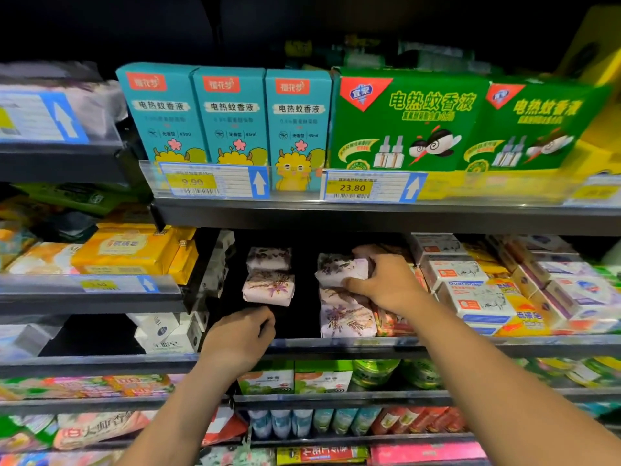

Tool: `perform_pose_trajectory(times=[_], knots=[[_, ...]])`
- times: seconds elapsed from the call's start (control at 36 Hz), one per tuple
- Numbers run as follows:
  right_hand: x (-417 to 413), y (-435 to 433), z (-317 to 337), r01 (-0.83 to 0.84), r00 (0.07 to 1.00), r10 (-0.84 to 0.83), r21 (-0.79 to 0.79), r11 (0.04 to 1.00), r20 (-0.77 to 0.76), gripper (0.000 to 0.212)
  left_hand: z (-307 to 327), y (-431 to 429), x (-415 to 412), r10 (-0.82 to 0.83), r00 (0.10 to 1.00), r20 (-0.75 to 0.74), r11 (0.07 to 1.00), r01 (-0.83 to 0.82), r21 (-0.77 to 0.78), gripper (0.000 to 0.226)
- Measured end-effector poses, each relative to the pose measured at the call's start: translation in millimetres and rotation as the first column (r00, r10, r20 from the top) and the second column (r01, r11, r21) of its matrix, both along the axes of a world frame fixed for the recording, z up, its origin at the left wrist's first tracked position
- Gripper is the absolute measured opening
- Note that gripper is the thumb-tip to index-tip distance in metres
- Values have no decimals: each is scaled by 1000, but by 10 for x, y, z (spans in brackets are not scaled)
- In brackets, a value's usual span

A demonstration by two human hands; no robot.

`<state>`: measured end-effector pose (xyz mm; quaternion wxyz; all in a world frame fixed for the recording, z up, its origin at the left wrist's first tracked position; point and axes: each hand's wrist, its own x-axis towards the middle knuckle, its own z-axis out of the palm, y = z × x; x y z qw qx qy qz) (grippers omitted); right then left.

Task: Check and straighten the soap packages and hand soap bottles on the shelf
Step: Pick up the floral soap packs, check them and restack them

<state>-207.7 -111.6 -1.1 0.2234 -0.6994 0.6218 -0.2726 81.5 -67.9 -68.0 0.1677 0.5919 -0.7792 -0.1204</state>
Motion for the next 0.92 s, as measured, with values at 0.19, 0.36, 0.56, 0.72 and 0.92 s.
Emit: perform_pose_trajectory(times=[0.19, 0.36, 0.56, 0.72, 0.92], knots=[[57, 382, 3, 50, 963, -70, 83, 995, 261, 41, 16, 122, -104, -18, 1000, 11, 997, 19, -71, 17], [104, 596, -53, -46, 853, -98, 262, 964, 512, 38, 200, 231, -261, -72, 968, -242, 995, 86, 46, 51], [169, 795, -75, -132, 757, -136, 353, 926, 639, 40, 307, 260, -420, -198, 851, -487, 977, 214, -22, 52], [170, 939, 3, -217, 662, -176, 411, 886, 728, 37, 297, 316, -503, 2, 552, -834, 954, 250, 167, 41], [220, 1068, -44, -121, 711, -150, 330, 936, 687, 26, 331, 394, -571, 151, 369, -917, 938, 240, 251, 44]])
